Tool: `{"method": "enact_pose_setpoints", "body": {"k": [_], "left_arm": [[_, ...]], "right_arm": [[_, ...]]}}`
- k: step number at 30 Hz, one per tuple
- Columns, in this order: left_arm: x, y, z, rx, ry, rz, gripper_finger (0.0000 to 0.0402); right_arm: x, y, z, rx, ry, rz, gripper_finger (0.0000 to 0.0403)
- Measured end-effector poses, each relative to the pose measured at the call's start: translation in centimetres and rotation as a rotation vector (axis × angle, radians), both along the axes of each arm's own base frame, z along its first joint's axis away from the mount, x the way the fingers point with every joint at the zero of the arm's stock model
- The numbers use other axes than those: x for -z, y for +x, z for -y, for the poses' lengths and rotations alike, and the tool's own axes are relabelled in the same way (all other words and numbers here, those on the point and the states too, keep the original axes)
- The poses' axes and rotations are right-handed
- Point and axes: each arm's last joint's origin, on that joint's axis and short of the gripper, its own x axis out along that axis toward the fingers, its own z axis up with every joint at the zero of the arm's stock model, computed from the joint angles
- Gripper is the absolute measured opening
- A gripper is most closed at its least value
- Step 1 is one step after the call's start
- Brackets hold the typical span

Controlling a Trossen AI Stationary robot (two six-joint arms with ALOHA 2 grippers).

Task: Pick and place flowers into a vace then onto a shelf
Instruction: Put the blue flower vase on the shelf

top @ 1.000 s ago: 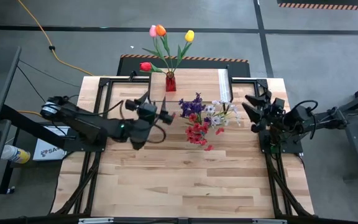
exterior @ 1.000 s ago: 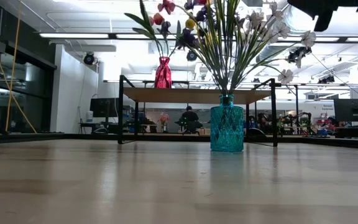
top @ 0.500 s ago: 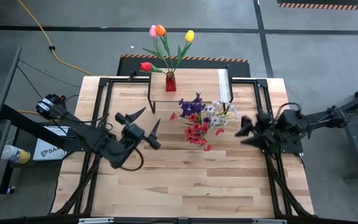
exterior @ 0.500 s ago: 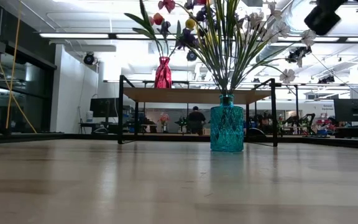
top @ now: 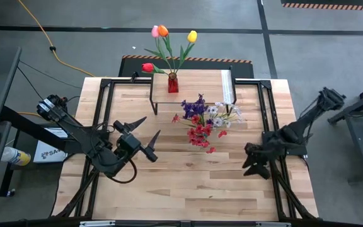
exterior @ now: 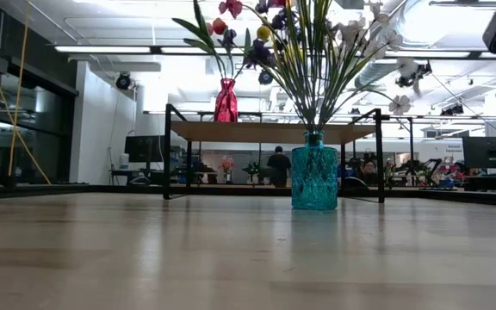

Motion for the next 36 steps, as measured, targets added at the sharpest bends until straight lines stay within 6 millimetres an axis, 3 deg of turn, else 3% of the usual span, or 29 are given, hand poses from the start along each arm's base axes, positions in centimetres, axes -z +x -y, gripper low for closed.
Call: {"method": "enact_pose_setpoints", "body": {"k": [5,9,16,20,28,36], "left_arm": [[0.0,0.0,0.0,-0.001,0.000,0.000,0.0347],[0.0,0.0,0.0,-0.001,0.001,-0.001,0.0347],[0.0,0.0,0.0,-0.001,0.001,-0.002,0.0347],[0.0,0.0,0.0,-0.002,-0.002,0.003,0.0347],[0.0,0.0,0.0,-0.002,-0.018,0.022,0.0347],[0.0,0.0,0.0,-0.002,-0.017,0.021,0.0347]], "right_arm": [[1.0,-0.7,-0.5,0.214,-0.256,0.088,0.0204],[3.3,-1.2,-0.1,0.397,-0.400,0.167,0.0204],[7.7,-1.5,1.5,0.591,-0.365,0.313,0.0204],[7.3,-0.9,2.0,0.641,-0.445,0.350,0.0204],[6.1,0.3,2.6,0.727,-0.353,0.419,0.0204],[5.8,0.8,3.5,0.773,-0.393,0.432,0.0205]]}}
